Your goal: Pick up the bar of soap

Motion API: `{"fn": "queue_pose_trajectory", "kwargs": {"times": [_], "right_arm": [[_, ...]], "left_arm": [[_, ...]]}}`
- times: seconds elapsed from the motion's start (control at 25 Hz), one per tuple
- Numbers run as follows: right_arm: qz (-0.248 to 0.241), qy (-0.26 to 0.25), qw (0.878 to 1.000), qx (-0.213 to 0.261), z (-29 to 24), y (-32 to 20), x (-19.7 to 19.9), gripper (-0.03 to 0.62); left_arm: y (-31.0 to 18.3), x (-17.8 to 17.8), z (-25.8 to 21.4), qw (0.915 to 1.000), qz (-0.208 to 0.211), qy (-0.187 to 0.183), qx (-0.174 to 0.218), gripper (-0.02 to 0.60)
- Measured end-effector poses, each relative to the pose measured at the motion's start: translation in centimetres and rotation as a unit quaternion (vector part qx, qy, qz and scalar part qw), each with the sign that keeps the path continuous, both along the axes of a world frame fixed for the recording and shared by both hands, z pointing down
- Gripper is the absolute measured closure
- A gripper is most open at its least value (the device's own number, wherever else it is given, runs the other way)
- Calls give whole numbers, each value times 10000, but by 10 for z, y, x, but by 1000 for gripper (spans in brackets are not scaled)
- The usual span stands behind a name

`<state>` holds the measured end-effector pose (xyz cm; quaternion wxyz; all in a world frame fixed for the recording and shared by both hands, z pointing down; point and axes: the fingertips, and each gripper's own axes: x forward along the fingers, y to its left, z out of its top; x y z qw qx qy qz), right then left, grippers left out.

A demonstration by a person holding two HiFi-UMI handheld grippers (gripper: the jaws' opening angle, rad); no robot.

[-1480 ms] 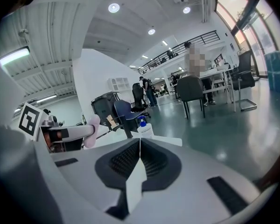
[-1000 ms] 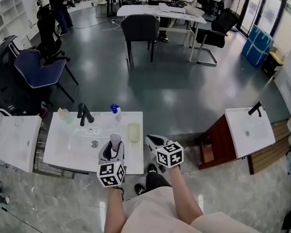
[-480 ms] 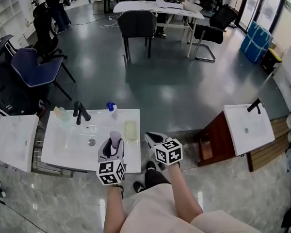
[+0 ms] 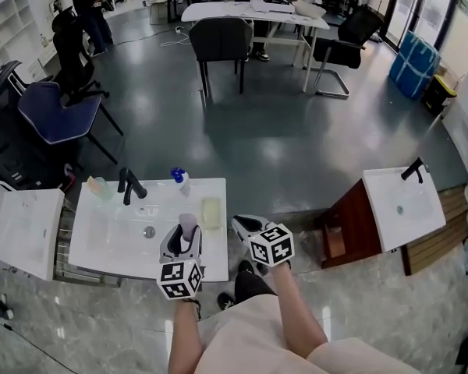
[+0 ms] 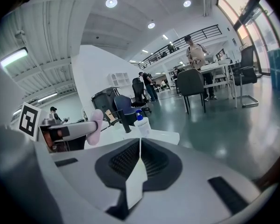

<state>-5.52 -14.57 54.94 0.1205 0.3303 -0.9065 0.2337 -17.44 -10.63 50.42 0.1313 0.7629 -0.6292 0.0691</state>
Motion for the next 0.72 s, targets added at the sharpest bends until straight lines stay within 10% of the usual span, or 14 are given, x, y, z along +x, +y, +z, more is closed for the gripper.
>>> {"fn": "queue_pose_trajectory", "kwargs": {"times": [0.72], "right_arm": [[-97,51,9996,-246,16,-3,0,586]], "left_arm": [[-3,-5,7,10000,-49,42,-44,393]]}}
